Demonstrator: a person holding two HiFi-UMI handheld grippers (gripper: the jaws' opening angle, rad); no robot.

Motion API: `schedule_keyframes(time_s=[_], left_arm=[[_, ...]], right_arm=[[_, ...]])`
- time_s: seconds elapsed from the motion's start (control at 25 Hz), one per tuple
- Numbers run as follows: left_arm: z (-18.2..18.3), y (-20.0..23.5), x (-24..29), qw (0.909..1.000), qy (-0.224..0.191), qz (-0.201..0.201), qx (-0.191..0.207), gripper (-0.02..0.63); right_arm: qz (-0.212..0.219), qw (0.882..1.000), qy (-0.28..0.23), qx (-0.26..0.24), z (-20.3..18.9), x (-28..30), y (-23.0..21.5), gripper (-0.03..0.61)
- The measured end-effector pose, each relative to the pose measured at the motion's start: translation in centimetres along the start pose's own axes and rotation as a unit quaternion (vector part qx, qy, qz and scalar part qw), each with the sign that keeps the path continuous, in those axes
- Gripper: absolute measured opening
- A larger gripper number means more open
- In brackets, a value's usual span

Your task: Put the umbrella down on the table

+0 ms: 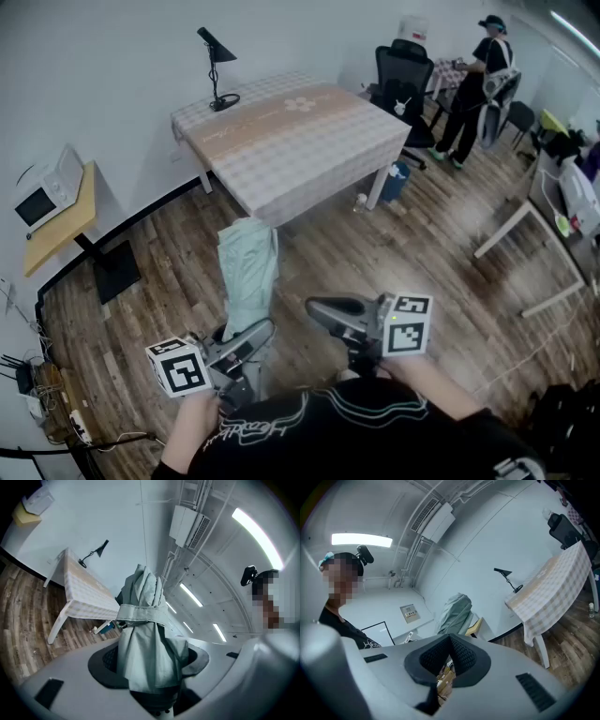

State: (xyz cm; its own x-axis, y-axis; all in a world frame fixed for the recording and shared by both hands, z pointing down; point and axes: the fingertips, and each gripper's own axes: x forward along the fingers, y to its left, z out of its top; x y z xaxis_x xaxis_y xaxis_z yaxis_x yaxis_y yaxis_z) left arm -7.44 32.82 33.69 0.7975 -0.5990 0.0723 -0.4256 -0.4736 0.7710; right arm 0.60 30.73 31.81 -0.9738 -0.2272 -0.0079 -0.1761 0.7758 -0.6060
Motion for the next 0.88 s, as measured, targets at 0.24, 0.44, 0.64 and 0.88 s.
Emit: schedule_keyframes(time_s=[0.24, 0.44, 0.64, 0.88], left_arm=[[0.2, 0.7, -0.3, 1.0000, 0.001, -0.001, 0.002, 0.253], [0.6, 1.1, -1.9, 1.0000, -0.001, -0.004, 0.005, 0.253], [0.6, 1.5, -1.9, 0.9999, -0.001, -0.013, 0.002, 0.253], [0.6, 1.8, -1.6, 0.9999, 0.002, -0.015, -0.005, 0.254]], right_arm=[[0.001, 1.000, -0.001, 0.000, -0.4, 0.9, -0.1, 0.011], [-0.003, 1.000, -0.001, -0.011, -0.8, 2.1, 0.9, 0.012], [-0.015, 1.000, -0.012, 0.000, -1.3, 1.9, 0.6, 0.012], [-0.023, 0.999, -0.023, 0.011, -1.0, 1.5, 0.1, 0.012]])
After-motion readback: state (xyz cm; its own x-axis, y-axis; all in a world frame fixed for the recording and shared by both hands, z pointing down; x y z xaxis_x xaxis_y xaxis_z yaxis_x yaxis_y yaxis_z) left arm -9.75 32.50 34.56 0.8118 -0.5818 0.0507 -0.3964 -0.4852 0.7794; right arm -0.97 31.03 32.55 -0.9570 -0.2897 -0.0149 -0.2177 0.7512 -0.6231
